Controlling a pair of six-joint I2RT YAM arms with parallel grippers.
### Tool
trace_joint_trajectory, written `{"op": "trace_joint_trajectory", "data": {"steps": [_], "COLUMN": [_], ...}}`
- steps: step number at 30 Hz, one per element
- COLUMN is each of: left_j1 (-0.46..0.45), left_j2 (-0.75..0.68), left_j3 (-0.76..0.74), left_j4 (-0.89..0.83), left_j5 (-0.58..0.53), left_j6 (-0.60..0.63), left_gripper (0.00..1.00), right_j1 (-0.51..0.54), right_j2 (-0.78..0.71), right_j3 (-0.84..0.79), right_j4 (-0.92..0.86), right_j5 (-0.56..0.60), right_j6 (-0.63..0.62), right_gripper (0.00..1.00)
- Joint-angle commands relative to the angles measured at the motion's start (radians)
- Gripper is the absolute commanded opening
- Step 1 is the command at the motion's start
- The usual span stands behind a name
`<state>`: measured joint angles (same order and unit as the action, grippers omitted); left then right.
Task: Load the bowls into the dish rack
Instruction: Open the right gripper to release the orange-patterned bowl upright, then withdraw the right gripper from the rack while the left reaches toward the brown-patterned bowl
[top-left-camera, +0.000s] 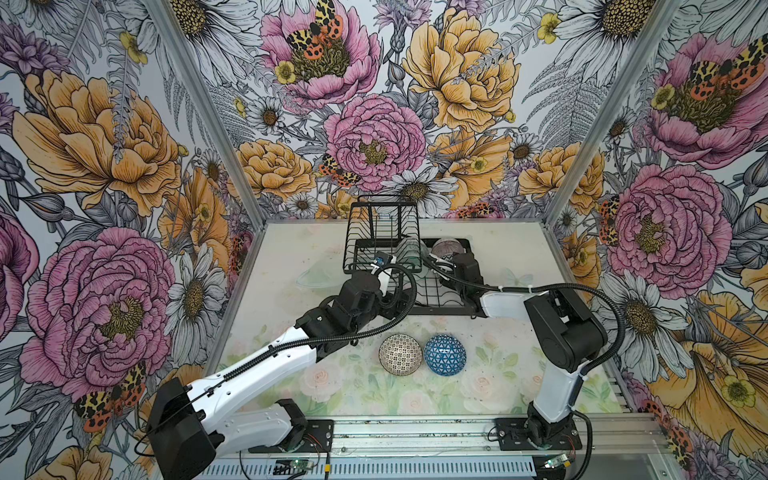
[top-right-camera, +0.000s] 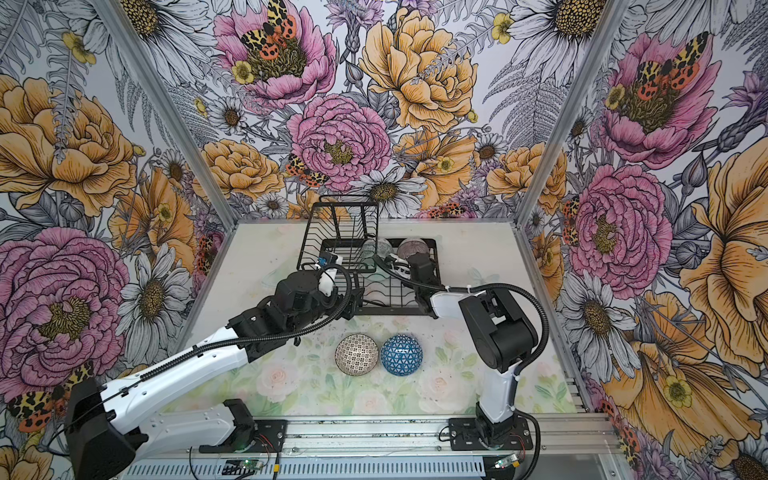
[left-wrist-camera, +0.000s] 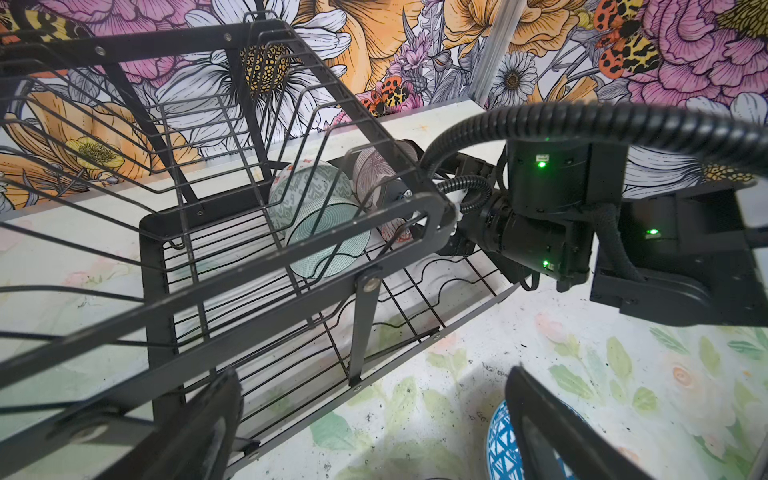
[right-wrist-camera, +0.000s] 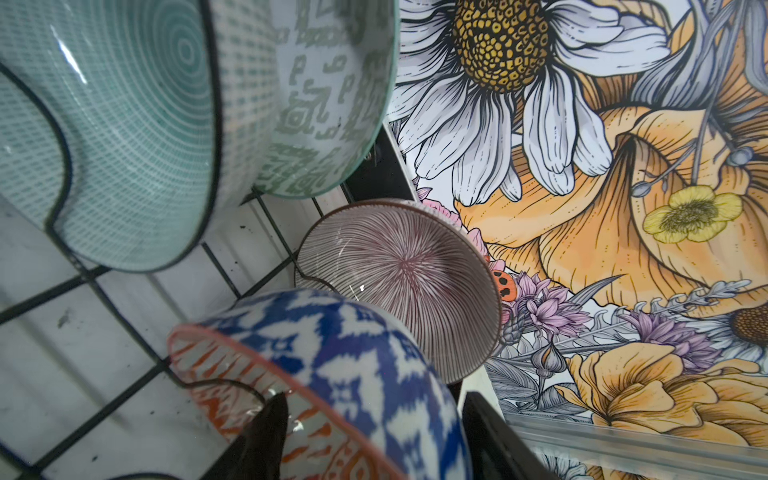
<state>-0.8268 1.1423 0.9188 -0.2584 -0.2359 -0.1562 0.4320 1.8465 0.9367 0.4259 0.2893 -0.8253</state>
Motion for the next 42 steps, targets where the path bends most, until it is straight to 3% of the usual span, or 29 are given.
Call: {"op": "trace_joint_trajectory", "data": {"steps": [1, 8, 9, 10, 11, 19, 23, 28, 34, 42], "left_j1": [0.01, 0.01, 0.01, 0.012, 0.018, 0.039, 0.042, 0.03, -0.007, -0.069], "left_j2": [-0.024, -0.029, -0.029, -0.025, -0.023, 0.019, 0.003, -0.025, -0.042, -0.063], "left_j3": [-0.011, 0.013, 0.018, 0.023, 0.029, 0.086, 0.074, 0.063, 0.061, -0.018], "left_j4": [0.001, -0.044, -0.053, -0.059, -0.067, -0.169, -0.155, -0.214, -0.315, -0.407], "left_j5": [0.02, 0.02, 0.02, 0.02, 0.02, 0.048, 0.122, 0.105, 0.056, -0.002], "left_j6": [0.004, -0.004, -0.006, -0.009, -0.016, -0.117, -0.177, -0.225, -0.256, -0.338], "left_gripper": [0.99, 0.99, 0.99, 0.99, 0.99, 0.99, 0.99, 0.99, 0.99, 0.99], "right_j1": [0.014, 0.017, 0.019, 0.022, 0.027, 0.078, 0.099, 0.113, 0.117, 0.114], "right_j2": [-0.045, -0.118, -0.132, -0.15, -0.165, -0.337, -0.443, -0.578, -0.669, -0.665], "right_j3": [-0.014, -0.035, -0.04, -0.05, -0.054, -0.128, -0.197, -0.213, -0.169, -0.117], "right_j4": [-0.009, -0.028, -0.03, -0.027, -0.028, -0.116, -0.173, -0.348, -0.565, -0.681], "right_j5": [-0.021, -0.006, -0.001, 0.009, 0.016, 0.041, 0.038, 0.077, -0.032, -0.207], "right_j6": [0.043, 0.089, 0.104, 0.122, 0.138, 0.303, 0.411, 0.632, 0.834, 0.96], "right_gripper": [0.7, 0.77, 0.82, 0.98, 0.99, 1.0, 1.0, 1.0, 0.99, 0.99]}}
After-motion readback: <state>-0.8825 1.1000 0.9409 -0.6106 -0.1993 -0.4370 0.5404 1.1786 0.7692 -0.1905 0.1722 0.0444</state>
